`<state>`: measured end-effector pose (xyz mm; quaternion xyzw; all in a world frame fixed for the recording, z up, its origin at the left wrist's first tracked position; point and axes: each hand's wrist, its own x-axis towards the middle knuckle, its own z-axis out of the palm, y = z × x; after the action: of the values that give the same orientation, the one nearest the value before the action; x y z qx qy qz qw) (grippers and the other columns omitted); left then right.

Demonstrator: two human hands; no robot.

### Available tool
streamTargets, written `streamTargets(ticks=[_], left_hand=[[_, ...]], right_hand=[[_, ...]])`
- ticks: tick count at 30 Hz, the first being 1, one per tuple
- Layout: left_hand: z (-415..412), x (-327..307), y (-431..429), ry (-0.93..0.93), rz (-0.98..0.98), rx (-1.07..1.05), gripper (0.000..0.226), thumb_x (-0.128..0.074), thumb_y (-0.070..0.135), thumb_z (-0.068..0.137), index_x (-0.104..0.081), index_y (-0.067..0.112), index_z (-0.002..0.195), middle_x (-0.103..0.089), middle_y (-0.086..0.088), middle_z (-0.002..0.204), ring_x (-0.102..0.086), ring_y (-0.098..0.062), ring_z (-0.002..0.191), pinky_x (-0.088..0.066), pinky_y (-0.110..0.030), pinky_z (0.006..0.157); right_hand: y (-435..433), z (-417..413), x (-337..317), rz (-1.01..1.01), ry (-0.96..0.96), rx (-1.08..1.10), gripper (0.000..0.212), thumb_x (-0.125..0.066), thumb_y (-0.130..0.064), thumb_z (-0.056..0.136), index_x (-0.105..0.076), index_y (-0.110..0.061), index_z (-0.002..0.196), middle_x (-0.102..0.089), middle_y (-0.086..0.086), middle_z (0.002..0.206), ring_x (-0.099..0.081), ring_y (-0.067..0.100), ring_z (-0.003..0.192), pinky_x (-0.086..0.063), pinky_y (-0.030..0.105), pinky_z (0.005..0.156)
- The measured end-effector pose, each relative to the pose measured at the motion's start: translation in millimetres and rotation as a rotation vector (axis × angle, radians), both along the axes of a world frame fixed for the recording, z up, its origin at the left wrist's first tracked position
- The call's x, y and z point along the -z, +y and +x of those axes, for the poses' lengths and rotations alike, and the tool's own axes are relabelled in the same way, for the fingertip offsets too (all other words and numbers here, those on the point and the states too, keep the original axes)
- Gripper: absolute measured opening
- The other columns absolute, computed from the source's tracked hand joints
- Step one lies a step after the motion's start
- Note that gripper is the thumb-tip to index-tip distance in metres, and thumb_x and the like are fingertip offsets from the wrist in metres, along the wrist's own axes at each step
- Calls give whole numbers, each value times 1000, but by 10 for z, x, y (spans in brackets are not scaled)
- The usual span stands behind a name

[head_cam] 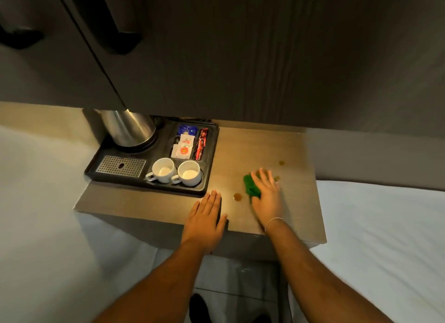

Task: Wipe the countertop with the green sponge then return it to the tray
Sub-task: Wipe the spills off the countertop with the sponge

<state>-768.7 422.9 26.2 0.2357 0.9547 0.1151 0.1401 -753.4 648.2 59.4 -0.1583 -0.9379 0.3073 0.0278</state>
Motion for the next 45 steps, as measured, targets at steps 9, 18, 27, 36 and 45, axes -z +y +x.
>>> streamTargets(ticks=[9,18,27,36,45], left_hand=[[-73,126,-55,13,19,19,67,-14,49,113,10,25,172,13,5,182,13,-11,166,-2,-42,137],[-149,144,-111,-6,30,88,72,-11,43,106,9,21,172,15,3,181,13,-12,166,5,-38,134],[-151,194,-157,-53,63,95,88,-14,47,92,8,19,172,16,2,180,13,-12,166,6,-40,134],[-154,202,-136,-60,68,87,87,-14,49,93,11,21,171,23,7,177,21,-9,163,12,-37,131],[-145,147,-132,-80,56,63,86,-19,49,95,8,23,172,19,6,179,15,-12,166,6,-42,135]], right_hand=[[-373,199,234,215,-105,-107,81,-59,-45,105,-14,-29,171,1,-10,177,4,20,167,-2,47,136],[190,-152,-28,369,-189,-88,69,-38,-47,113,-13,-21,172,-7,2,181,-3,25,168,-14,53,136],[-138,-36,-5,327,-176,-518,75,-38,-56,109,-11,-25,172,-8,0,181,-3,25,168,-9,54,136],[1017,-286,-180,344,-271,-85,68,-29,-51,115,-11,-20,173,-7,2,182,-5,25,168,-11,51,136],[-78,-399,-233,268,-245,-427,73,-41,-50,112,-7,-27,172,-2,-2,181,1,25,168,-7,54,137]])
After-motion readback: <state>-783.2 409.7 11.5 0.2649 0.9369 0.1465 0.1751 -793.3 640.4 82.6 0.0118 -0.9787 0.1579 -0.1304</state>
